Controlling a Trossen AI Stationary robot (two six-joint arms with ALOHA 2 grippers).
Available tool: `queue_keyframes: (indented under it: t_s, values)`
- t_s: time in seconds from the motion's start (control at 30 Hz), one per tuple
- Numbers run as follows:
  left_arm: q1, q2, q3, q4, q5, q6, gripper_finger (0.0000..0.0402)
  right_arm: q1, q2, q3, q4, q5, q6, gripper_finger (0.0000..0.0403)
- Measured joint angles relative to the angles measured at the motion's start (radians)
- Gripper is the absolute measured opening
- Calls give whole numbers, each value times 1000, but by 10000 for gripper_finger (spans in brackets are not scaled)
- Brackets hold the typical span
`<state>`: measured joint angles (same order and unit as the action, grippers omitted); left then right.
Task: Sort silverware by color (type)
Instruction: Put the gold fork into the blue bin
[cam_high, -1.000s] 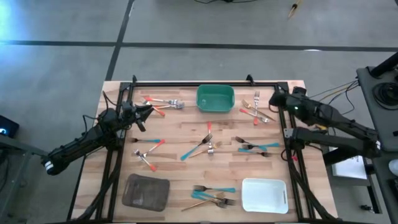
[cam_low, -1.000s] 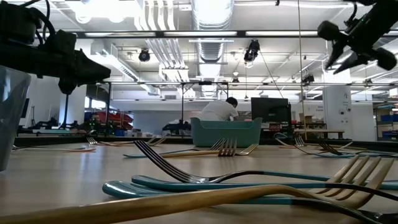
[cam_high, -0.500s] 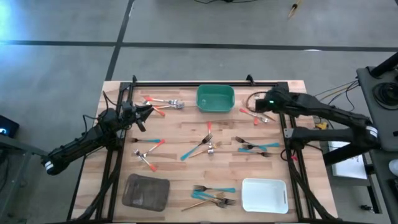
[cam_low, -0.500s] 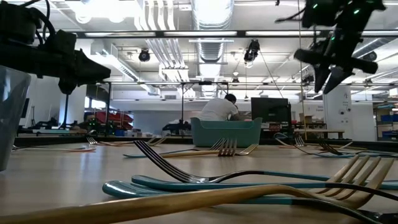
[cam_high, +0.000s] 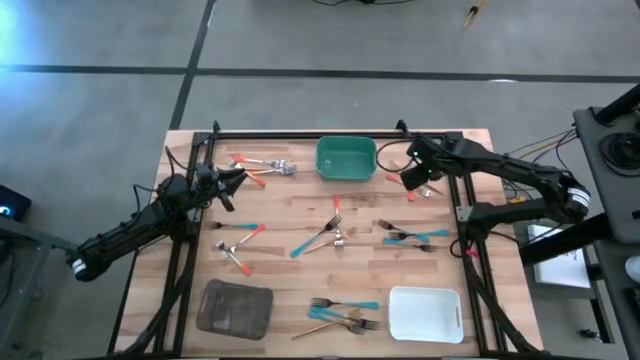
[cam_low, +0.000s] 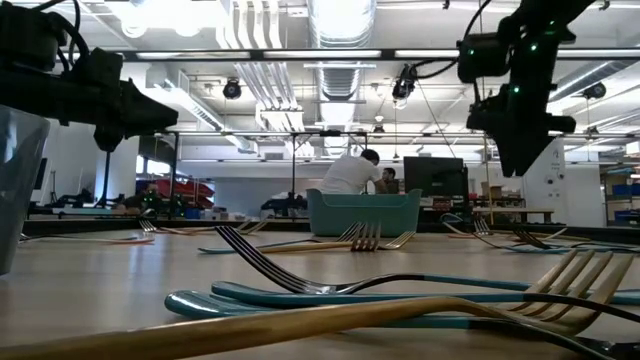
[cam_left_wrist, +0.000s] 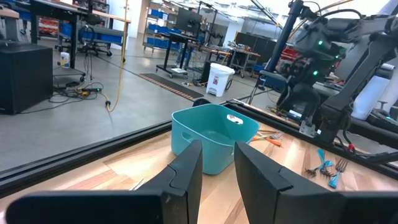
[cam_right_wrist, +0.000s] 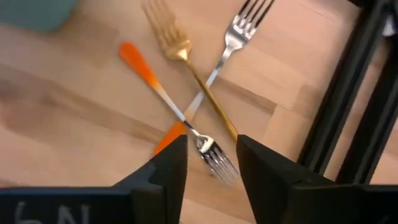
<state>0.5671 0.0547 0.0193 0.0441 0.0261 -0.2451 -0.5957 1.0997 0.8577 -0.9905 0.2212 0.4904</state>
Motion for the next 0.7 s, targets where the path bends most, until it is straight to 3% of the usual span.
queue_keyframes:
  t_s: [0.27,0.7]
  values:
    - [0,0,0,0,0,0,78,-77,127,2,0,-81,-110,176]
    - [0,0,0,0,0,0,77,-197,368,4,32,-124,-304,154]
